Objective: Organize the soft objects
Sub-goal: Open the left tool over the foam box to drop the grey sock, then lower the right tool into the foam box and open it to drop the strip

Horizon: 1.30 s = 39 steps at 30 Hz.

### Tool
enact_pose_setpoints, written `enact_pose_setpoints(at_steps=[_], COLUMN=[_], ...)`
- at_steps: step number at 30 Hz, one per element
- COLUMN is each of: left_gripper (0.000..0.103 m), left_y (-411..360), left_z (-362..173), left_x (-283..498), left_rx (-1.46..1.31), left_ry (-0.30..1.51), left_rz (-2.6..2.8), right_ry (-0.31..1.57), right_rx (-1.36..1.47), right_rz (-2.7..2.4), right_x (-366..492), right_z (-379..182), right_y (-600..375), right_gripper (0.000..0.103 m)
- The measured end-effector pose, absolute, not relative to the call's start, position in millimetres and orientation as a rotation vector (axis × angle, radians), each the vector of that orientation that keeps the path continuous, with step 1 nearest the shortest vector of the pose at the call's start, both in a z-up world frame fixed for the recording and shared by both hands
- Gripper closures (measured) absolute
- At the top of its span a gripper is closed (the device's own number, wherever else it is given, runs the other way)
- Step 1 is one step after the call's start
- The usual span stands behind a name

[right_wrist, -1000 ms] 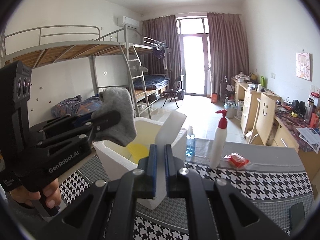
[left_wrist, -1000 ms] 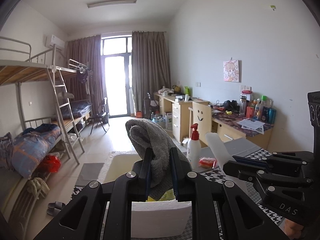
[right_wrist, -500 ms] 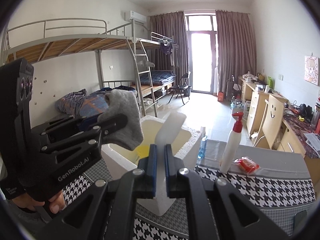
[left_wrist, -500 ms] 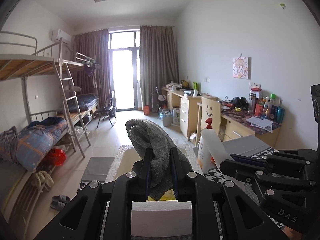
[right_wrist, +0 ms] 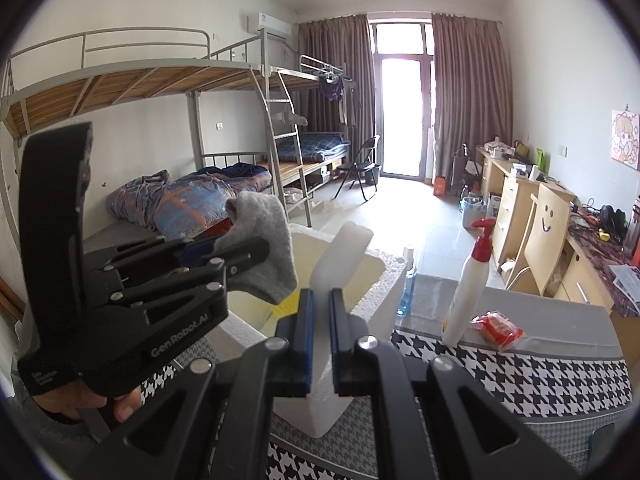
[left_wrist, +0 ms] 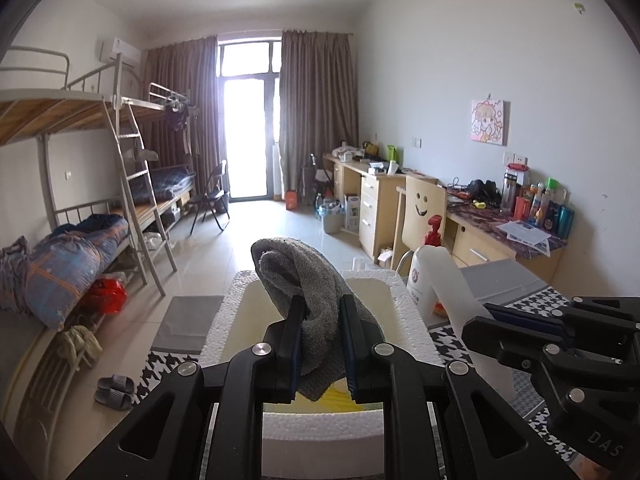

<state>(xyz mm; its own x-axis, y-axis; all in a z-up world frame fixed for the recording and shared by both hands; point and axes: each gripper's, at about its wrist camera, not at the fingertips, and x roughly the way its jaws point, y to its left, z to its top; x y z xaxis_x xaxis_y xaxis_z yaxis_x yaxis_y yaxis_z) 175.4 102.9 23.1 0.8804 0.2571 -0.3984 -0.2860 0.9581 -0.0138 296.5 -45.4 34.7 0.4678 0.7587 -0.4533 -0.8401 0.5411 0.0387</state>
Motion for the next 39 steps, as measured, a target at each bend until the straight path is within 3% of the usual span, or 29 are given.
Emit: enact_pose_setpoints(at_steps=[4, 7, 11, 13, 18, 20, 39], left_gripper=[0.085, 0.078, 0.044, 0.042, 0.008, 0.002, 0.001], left_y=[105, 107, 109, 112, 117, 116, 120], left_z=[21, 19, 16, 16, 23, 27, 35], left_x=[180, 183, 185, 182, 166, 158, 133], left_rx=[-0.076, -0.075, -0.064, -0.068, -0.074, -0.069, -0.060], left_ry=[0.420, 0.432, 0.446, 0.440, 0.388, 0.357, 0.322], left_rz=[0.281, 0.272, 0.294, 0.309, 0.351, 0.369, 0.450], right_ry=[0.459, 0.461, 0.463, 0.464, 0.466, 0.467, 0.456], right_rx=[-0.202, -0.206, -0.206, -0.208, -0.210, -0.208, -0.225], right_rz=[0.983, 0.980, 0.981, 0.978, 0.974, 0.974, 1.014], right_x=[299, 299, 299, 299, 300, 301, 295], right_z=[33, 33, 33, 33, 33, 33, 35], right_y=[-43, -42, -41, -40, -40, -40, -23], right_gripper=[0.093, 0.093, 0.093, 0.093, 0.093, 0.093, 0.093])
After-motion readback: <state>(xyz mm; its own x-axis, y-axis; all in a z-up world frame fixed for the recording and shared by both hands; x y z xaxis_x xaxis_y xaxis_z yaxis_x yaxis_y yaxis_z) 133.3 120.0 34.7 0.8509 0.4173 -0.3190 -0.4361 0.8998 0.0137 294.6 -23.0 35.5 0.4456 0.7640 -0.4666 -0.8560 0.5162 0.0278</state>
